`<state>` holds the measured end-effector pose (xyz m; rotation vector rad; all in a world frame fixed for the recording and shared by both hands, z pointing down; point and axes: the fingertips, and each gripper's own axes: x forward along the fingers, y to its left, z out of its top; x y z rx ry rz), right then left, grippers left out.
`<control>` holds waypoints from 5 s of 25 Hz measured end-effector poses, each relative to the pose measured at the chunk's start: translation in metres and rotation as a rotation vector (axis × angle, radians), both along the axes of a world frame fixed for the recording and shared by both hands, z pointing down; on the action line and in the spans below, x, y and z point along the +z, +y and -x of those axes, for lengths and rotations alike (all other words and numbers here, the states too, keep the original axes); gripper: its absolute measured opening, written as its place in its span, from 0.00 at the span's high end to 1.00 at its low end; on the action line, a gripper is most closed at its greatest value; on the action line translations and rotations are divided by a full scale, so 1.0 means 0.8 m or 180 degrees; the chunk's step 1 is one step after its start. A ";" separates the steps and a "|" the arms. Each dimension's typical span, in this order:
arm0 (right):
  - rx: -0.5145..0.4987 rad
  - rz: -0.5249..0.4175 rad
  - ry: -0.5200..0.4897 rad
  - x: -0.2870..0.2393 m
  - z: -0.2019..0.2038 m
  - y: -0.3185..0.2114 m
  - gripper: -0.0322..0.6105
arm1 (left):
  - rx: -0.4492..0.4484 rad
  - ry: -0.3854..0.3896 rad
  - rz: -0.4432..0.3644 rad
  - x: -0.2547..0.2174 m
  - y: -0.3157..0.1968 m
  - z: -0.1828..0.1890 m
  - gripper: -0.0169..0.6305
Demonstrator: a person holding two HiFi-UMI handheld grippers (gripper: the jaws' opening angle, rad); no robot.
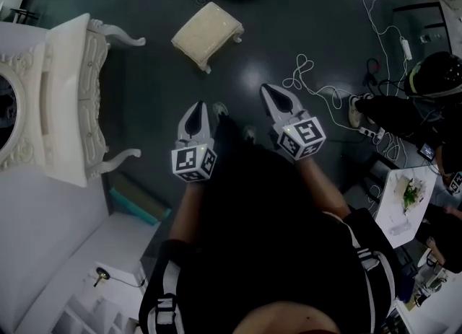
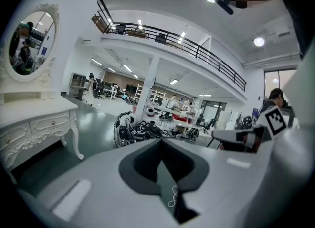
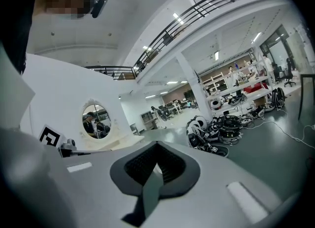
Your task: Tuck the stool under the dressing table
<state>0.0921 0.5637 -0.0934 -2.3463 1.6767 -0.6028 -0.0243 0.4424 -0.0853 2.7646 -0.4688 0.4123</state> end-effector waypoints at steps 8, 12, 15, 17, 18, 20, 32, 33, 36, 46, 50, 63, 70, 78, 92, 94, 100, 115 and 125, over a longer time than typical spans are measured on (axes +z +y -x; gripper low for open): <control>0.0019 0.0033 0.0040 -0.011 -0.030 -0.059 0.95 | 0.0109 -0.0019 0.0083 0.005 -0.058 -0.030 0.96; 0.0086 0.0012 0.0006 -0.011 -0.045 -0.088 0.95 | 0.0160 -0.0028 0.0123 0.011 -0.090 -0.043 0.96; 0.0101 0.0019 -0.0011 -0.011 -0.057 -0.111 0.95 | 0.0209 -0.0021 0.0139 0.012 -0.116 -0.056 0.96; 0.0108 0.0057 -0.0009 -0.011 -0.064 -0.125 0.95 | 0.0227 -0.0018 0.0158 0.014 -0.131 -0.063 0.96; 0.0120 0.0077 -0.0010 -0.009 -0.067 -0.132 0.95 | 0.0230 -0.0018 0.0174 0.016 -0.139 -0.066 0.96; 0.0150 0.0105 -0.0020 -0.006 -0.073 -0.144 0.95 | 0.0235 -0.0017 0.0217 0.021 -0.153 -0.069 0.96; 0.0055 0.0206 -0.0059 0.011 -0.126 -0.207 0.95 | 0.0153 -0.0085 0.0379 0.041 -0.209 -0.106 0.96; 0.0033 0.0204 -0.0057 0.013 -0.136 -0.212 0.95 | 0.0136 -0.0094 0.0368 0.043 -0.212 -0.114 0.96; -0.0053 0.0198 -0.0072 0.019 -0.167 -0.225 0.95 | 0.0062 -0.0100 0.0334 0.044 -0.222 -0.142 0.96; -0.0367 0.0223 -0.0171 0.032 -0.269 -0.282 0.95 | -0.0257 -0.0137 0.0435 0.049 -0.264 -0.243 0.96; -0.0491 0.0256 -0.0248 0.045 -0.302 -0.294 0.95 | -0.0383 -0.0193 0.0449 0.055 -0.270 -0.272 0.96; -0.0935 0.0443 -0.0513 0.125 -0.376 -0.337 0.95 | -0.0845 -0.0408 0.0629 0.126 -0.286 -0.334 0.96; -0.1024 0.0605 -0.0531 0.180 -0.375 -0.360 0.95 | -0.0785 -0.0524 0.0660 0.177 -0.305 -0.337 0.96; -0.0982 0.0722 -0.0524 0.237 -0.362 -0.384 0.95 | -0.0828 -0.0505 0.0731 0.230 -0.330 -0.344 0.96; -0.0927 0.0916 -0.0666 0.334 -0.346 -0.420 0.95 | -0.0979 -0.0542 0.0942 0.330 -0.362 -0.326 0.96; -0.0937 0.0948 -0.0665 0.349 -0.346 -0.422 0.95 | -0.1030 -0.0541 0.0970 0.344 -0.367 -0.323 0.96; -0.0977 0.1055 -0.0718 0.397 -0.345 -0.435 0.95 | -0.1018 -0.0602 0.1065 0.395 -0.375 -0.318 0.96; -0.0842 0.1362 -0.0891 0.517 -0.349 -0.441 0.95 | -0.0988 -0.0769 0.1243 0.506 -0.382 -0.321 0.96; -0.0901 0.1622 -0.1029 0.597 -0.346 -0.445 0.80 | -0.0951 -0.0838 0.1444 0.581 -0.381 -0.315 0.96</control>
